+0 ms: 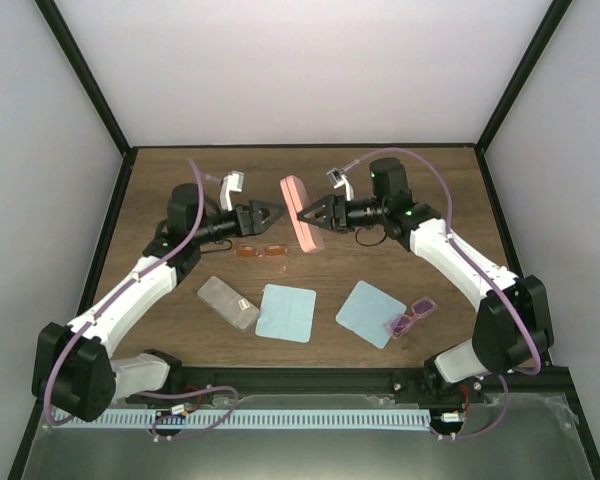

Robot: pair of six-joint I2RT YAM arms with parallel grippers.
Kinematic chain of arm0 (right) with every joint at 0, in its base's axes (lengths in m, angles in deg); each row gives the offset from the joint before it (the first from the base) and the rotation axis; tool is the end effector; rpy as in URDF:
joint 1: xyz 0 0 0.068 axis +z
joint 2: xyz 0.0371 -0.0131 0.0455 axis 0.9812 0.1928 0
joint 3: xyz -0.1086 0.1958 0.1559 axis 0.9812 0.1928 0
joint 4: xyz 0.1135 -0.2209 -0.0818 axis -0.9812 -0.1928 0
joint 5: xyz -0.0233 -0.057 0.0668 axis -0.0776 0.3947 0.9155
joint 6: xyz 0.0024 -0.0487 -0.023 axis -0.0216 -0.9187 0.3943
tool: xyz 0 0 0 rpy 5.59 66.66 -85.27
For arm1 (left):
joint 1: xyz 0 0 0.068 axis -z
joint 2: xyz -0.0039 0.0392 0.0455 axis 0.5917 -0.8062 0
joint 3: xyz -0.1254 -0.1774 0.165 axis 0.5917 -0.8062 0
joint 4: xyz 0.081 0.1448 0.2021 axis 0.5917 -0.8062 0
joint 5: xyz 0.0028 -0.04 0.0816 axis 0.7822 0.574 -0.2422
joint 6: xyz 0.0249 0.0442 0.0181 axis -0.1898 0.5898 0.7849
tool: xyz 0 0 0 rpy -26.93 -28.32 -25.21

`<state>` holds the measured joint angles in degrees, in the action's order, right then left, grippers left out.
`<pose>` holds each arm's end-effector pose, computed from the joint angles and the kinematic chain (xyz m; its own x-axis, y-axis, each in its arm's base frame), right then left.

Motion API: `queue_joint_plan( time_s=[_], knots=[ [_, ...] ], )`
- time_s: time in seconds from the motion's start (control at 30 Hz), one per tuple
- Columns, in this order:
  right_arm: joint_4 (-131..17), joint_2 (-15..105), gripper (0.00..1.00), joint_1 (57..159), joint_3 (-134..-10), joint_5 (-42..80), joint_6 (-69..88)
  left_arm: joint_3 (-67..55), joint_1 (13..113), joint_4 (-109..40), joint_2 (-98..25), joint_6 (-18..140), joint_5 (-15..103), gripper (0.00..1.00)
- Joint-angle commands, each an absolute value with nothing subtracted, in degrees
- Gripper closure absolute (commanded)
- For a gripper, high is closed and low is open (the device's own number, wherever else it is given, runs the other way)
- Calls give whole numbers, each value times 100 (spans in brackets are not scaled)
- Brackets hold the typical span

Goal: Organize the sunglasses
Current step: Open the sunglasses case.

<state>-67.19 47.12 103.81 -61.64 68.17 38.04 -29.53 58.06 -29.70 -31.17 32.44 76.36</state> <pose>0.2800 0.1630 0.3111 -0.8766 -0.0564 -0.4779 -0.4740 0.2725 0.8373 0.2488 -0.1242 0.3035 -0.7379 -0.2384 -0.6313 0.5073 0.4210 -0.7519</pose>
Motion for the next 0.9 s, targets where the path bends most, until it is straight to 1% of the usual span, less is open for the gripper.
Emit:
queue_joint_plan(
  time_s=[0.0,0.1,0.27,0.43,0.53,0.7,0.87],
  knots=[
    [-6449,4774,39,10367,-6186,6908,3837,-2707,6009,-2982,-3177,3399,7819,0],
    [-6449,4779,39,10365,-6230,6937,3822,-2669,6169,-3061,-3317,3516,7716,0],
    [-6485,4763,39,10368,-6174,6956,3800,-2627,6366,-2764,-3494,3383,7661,0],
    [-6442,4685,39,10367,-6185,7012,3816,-2504,6414,-3158,-3687,3627,7535,0],
    [-6483,4649,39,10368,-6230,7012,3748,-2693,6397,-3103,-3571,3549,7194,0],
    [-6494,4574,39,10368,-6127,7046,3686,-3099,6371,-2666,-3469,3102,7046,0],
    [-6549,4503,39,10367,-6045,7100,3595,-3052,6378,-2640,-3426,3073,6860,0]
  ],
)
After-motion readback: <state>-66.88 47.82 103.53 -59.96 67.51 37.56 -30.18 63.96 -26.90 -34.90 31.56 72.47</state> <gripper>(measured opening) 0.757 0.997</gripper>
